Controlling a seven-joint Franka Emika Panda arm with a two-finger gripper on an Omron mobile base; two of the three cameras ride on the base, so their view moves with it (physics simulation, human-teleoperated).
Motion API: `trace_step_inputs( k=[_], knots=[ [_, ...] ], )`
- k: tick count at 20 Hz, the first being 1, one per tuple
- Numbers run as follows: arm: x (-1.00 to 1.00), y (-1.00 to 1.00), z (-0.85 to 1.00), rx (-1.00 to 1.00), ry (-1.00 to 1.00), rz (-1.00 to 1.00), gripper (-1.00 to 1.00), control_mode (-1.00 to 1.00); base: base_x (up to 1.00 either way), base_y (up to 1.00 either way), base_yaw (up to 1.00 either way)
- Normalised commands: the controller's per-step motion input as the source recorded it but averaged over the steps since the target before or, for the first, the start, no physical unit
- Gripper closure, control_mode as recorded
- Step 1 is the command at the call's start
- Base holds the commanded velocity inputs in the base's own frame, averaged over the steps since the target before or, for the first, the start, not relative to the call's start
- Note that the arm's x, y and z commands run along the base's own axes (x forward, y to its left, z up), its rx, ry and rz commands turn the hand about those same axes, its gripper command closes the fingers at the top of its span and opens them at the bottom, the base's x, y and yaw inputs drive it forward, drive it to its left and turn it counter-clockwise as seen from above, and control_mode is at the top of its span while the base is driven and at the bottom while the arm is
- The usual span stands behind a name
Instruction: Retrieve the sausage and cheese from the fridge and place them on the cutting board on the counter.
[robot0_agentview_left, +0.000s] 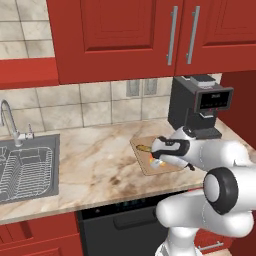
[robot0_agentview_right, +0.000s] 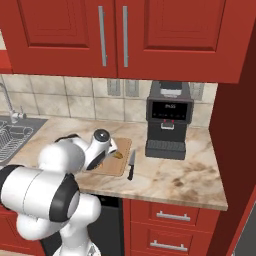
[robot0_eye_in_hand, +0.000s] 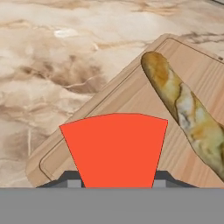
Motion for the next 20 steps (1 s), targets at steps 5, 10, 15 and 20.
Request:
trace_step_inputs(
  k=[5, 10, 15, 20],
  knots=[
    [0.25, -0.05, -0.02, 0.0, 0.0, 0.01, 1.0, -1.0, 0.0, 0.0, 0.0],
    [0.28, -0.04, -0.06, 0.0, 0.0, 0.0, 1.0, -1.0, 0.0, 0.0, 0.0],
    [0.3, -0.01, -0.08, 0.0, 0.0, 0.0, 1.0, -1.0, 0.0, 0.0, 0.0],
    [0.29, -0.01, -0.09, 0.0, 0.0, 0.0, 1.0, -1.0, 0.0, 0.0, 0.0]
  ],
)
